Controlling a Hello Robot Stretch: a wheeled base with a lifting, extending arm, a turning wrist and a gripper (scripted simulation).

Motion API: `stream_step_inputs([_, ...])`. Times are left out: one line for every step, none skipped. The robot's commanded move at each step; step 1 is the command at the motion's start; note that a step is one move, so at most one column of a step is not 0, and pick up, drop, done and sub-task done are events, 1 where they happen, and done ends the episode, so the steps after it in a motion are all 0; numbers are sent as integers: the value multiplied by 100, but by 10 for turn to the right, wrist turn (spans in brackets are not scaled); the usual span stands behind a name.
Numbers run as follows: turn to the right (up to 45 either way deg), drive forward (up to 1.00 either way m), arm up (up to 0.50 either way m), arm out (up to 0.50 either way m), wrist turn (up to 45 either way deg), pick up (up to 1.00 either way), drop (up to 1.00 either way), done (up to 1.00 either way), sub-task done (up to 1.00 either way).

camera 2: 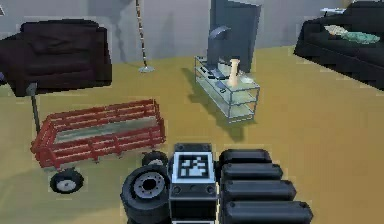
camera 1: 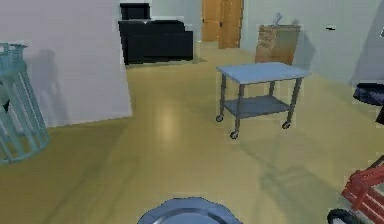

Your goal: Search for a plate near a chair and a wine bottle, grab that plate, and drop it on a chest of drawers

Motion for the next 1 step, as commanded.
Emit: stream_step_inputs([-30,0,0,0,0,0,0,0,0])
